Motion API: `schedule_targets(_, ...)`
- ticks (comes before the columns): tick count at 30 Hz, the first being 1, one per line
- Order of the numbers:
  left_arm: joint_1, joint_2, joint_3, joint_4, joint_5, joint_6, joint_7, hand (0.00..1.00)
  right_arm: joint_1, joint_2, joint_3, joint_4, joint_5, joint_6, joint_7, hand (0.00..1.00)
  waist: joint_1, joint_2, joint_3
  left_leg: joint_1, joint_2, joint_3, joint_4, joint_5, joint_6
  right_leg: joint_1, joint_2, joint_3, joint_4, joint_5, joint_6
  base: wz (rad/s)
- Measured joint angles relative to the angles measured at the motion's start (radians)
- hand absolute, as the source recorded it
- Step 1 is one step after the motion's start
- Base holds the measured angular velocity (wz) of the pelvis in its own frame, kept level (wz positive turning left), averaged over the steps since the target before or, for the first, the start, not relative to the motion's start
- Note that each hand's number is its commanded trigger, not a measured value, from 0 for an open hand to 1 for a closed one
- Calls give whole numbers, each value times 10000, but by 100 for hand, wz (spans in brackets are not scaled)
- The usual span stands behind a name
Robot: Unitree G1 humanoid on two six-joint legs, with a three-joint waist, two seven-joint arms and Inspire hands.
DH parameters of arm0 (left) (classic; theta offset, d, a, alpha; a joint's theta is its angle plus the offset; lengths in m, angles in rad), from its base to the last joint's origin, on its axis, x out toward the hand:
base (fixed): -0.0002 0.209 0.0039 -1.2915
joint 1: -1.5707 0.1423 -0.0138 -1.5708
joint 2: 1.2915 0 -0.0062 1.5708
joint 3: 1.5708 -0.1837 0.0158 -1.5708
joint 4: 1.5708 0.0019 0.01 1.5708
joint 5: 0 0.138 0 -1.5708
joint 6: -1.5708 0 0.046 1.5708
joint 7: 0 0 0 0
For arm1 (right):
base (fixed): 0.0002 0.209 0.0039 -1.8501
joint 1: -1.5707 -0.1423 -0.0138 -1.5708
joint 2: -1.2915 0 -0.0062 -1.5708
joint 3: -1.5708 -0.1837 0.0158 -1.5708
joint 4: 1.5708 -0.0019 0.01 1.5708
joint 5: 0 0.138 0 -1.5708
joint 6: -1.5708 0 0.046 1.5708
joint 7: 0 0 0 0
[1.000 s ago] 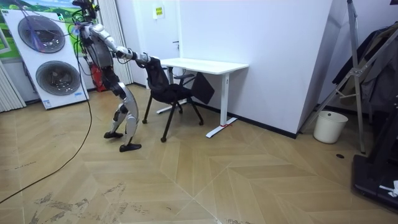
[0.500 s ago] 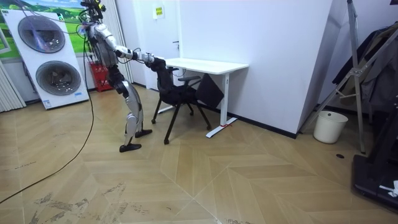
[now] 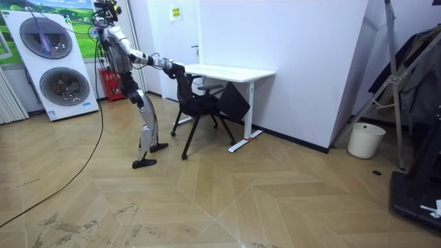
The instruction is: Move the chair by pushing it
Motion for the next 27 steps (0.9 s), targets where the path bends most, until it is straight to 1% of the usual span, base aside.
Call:
schedule_targets(1,-145,16,-13,0,4,-27,-66,100,0,-36,-6,-59,115,52,-3,100,-26,-103,26,-64,18,100,44,-8,13,-30,-67,-123,93,-82,-10,28)
schedule_targets(2,-223,47,-35,1,4,-31,-115,100,1,-35,-4,-85,143,90,1,100,-40,-176,17,-88,28,182,49,-9,14,-67,-109,-160,161,-136,-5,25)
schedule_targets(3,-321,86,-49,7,4,-35,-184,100,-22,-30,-4,-112,207,122,30,100,-11,-310,-5,-108,1,280,51,-16,25,-142,-209,-193,293,-221,-2,14)
schedule_targets(4,-357,129,-53,7,5,-41,-197,100,-45,3,3,-114,209,156,46,100,1,-378,-3,-103,-47,298,69,-49,75,-153,-269,-200,370,-291,24,7)
schedule_targets(6,-398,142,-56,0,13,-22,-197,100,-47,16,3,-181,204,242,46,100,-1,-400,-5,-116,-119,295,96,-98,140,-140,-321,-232,376,-345,73,6)
schedule_targets(8,-437,141,-55,-100,32,69,-199,100,-53,-23,2,-336,203,347,72,100,-3,-473,11,-166,-243,302,98,-136,185,-191,-460,-276,482,-470,122,12)
schedule_targets(10,-548,135,-55,-118,119,123,-199,100,-61,-11,3,-560,203,574,232,100,-30,-620,17,-199,-416,250,107,-195,195,-153,-633,-448,551,-621,163,21)
schedule_targets(11,-578,135,-72,-117,132,145,-199,100,-69,10,3,-573,204,603,246,100,-29,-660,11,-203,-442,251,121,-219,195,-130,-663,-493,551,-653,173,23)
schedule_targets(12,-634,135,-69,-114,164,169,-204,100,-73,44,2,-613,207,684,247,100,-29,-733,4,-218,-498,251,153,-277,193,-76,-757,-664,550,-700,186,19)
schedule_targets(13,-632,144,-44,-180,182,141,-225,100,-93,10,3,-693,218,763,294,100,-9,-766,-6,-250,-510,264,210,-316,232,-31,-790,-784,514,-719,203,16)
schedule_targets(14,-579,150,-55,-273,183,141,-236,100,-92,-58,17,-721,229,754,319,100,14,-767,-7,-242,-518,290,206,-317,233,22,-804,-870,461,-719,206,15)
schedule_targets(16,-537,27,-4,-459,240,222,-231,100,-92,-312,12,-906,270,770,460,100,135,-837,11,-233,-509,638,182,-356,288,186,-987,-1255,462,-783,263,23)
schedule_targets(17,-523,-5,-6,-471,282,249,-233,100,-90,-346,29,-921,313,770,498,100,180,-866,14,-210,-500,772,179,-365,295,231,-1015,-1290,441,-794,266,28)
schedule_targets(18,-497,-94,-11,-459,395,292,-234,100,-80,-367,34,-924,360,770,588,100,219,-909,20,-129,-440,1046,171,-389,328,372,-1031,-1426,359,-810,258,31)
schedule_targets(19,-494,-116,-11,-447,430,300,-234,100,-52,-379,42,-924,411,774,600,100,229,-945,27,-58,-337,1398,169,-403,352,486,-1022,-1591,268,-815,250,32)
schedule_targets(21,-500,-111,-66,-445,441,298,-235,100,-38,-379,57,-901,469,775,607,100,247,-988,17,44,-256,1672,189,-436,404,633,-1010,-1796,135,-881,234,25)
schedule_targets(22,-481,-89,-104,-443,439,305,-234,100,-37,-380,110,-877,507,787,602,100,306,-1019,19,142,-212,1886,185,-476,456,731,-1007,-1815,103,-889,247,17)
schedule_targets(25,-444,-74,-178,-458,421,323,-234,100,-16,-377,173,-828,570,792,582,100,304,-1057,12,252,-157,2091,263,-630,457,1010,-988,-2045,-63,-938,286,18)
schedule_targets(26,-444,-68,-180,-471,421,323,-234,100,-16,-378,173,-827,578,791,571,76,304,-1063,15,252,-147,2112,280,-655,459,1034,-983,-2081,-72,-942,292,19)
schedule_targets(27,-445,-68,-204,-470,421,345,-234,100,-16,-376,184,-802,585,791,559,25,303,-1072,16,261,-146,2125,333,-689,472,1112,-980,-2163,-100,-959,310,19)
